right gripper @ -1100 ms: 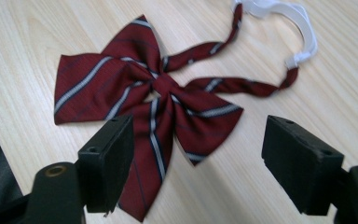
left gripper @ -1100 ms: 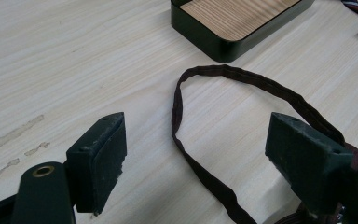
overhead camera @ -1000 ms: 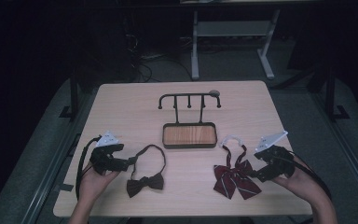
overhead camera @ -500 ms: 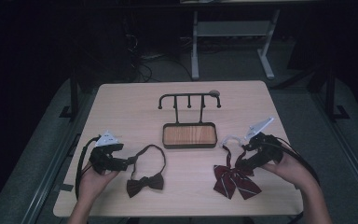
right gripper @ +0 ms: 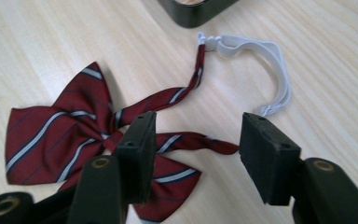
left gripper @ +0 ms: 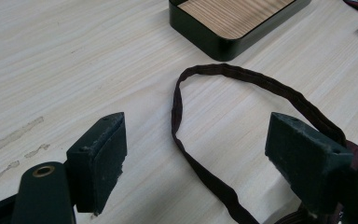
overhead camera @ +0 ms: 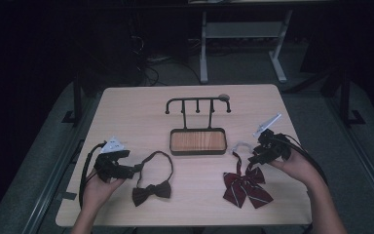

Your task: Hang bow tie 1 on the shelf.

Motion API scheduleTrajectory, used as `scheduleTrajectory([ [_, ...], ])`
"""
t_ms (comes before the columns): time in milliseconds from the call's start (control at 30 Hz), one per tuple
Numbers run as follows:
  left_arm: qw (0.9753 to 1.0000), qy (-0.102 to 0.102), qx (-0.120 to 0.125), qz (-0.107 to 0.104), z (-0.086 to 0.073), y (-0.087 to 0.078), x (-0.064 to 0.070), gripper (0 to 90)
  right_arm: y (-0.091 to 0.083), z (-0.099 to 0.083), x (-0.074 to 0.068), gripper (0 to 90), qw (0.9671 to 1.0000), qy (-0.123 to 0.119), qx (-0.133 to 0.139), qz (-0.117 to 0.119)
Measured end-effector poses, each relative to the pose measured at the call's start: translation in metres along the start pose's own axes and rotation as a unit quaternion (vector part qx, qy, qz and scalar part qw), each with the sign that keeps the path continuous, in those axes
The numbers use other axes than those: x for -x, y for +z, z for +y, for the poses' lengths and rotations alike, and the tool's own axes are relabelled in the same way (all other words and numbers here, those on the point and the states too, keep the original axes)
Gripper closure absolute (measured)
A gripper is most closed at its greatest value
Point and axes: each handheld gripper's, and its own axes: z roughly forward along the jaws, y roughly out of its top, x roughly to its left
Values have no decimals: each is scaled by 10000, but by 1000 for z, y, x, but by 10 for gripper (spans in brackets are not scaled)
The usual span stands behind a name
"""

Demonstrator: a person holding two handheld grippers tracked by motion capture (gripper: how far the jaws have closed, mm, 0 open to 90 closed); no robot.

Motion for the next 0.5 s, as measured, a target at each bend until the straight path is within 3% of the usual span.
scheduleTrajectory([
  [500, 10000, -21, -5, 40, -1, -2, -4, 207, 25, 7, 19, 610, 9983, 338, -452, -160],
])
